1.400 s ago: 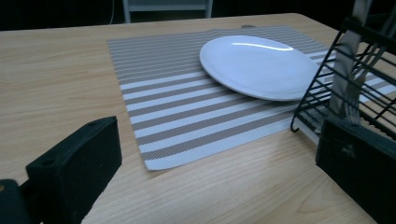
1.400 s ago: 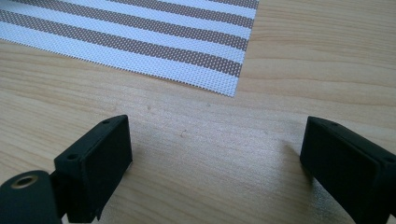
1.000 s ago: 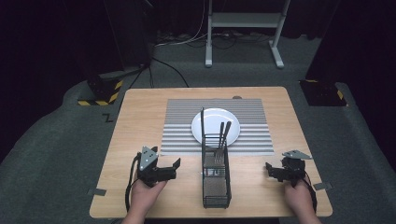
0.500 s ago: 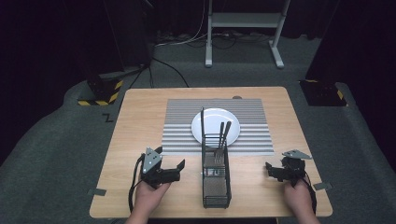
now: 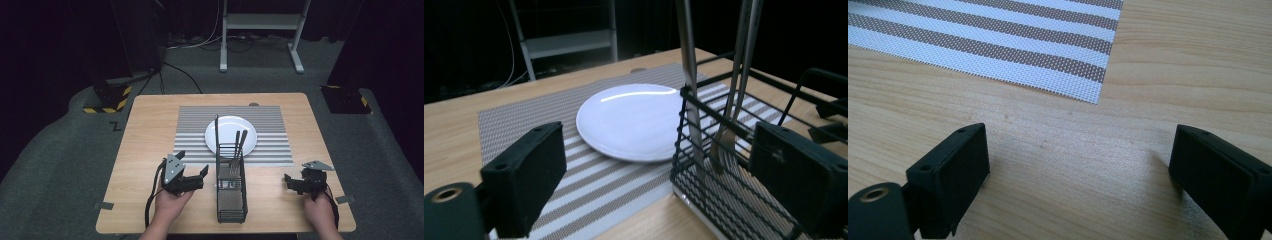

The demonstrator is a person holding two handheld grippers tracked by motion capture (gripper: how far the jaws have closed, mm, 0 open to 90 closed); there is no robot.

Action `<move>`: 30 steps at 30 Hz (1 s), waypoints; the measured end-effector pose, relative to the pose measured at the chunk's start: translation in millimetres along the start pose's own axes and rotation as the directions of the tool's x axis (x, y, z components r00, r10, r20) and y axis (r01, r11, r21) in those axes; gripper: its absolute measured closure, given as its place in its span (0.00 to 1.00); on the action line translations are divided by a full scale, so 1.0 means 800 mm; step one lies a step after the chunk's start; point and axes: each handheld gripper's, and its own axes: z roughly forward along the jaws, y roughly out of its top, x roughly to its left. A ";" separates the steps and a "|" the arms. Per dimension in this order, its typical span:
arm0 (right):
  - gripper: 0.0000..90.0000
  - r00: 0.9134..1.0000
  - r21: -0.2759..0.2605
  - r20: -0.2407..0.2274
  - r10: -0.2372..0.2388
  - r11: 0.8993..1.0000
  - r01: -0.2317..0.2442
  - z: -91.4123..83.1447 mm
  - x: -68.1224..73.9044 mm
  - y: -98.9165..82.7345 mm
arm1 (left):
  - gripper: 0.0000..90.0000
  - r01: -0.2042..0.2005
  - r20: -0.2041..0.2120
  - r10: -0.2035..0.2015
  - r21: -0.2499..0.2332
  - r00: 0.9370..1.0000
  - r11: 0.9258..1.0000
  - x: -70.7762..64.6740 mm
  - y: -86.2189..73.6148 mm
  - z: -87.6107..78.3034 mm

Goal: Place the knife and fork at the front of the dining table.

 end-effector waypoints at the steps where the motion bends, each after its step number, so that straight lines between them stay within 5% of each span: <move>1: 0.10 1.000 0.000 0.000 -0.001 1.000 0.001 0.000 0.000 0.000 | 0.11 0.005 0.010 -0.005 -0.004 1.000 1.000 -0.001 0.002 0.002; 14: 0.10 1.000 0.000 -0.002 -0.003 1.000 0.003 -0.001 0.001 -0.001 | 0.17 0.076 0.046 -0.075 -0.025 0.996 0.997 -0.003 0.022 0.027; 19: 0.10 1.000 0.000 -0.003 -0.002 1.000 0.002 -0.001 0.001 -0.001 | 0.19 0.060 0.036 -0.058 -0.040 0.998 0.997 -0.007 0.033 0.035; 24: 0.10 1.000 0.000 -0.003 -0.003 1.000 0.003 -0.001 0.001 -0.001 | 0.31 0.081 0.005 -0.080 -0.055 0.997 0.995 -0.007 0.041 0.043; 30: 0.10 1.000 0.001 -0.006 -0.007 1.000 0.007 -0.001 0.001 -0.001 | 0.41 0.055 0.010 -0.055 -0.063 0.998 0.996 -0.010 0.050 0.050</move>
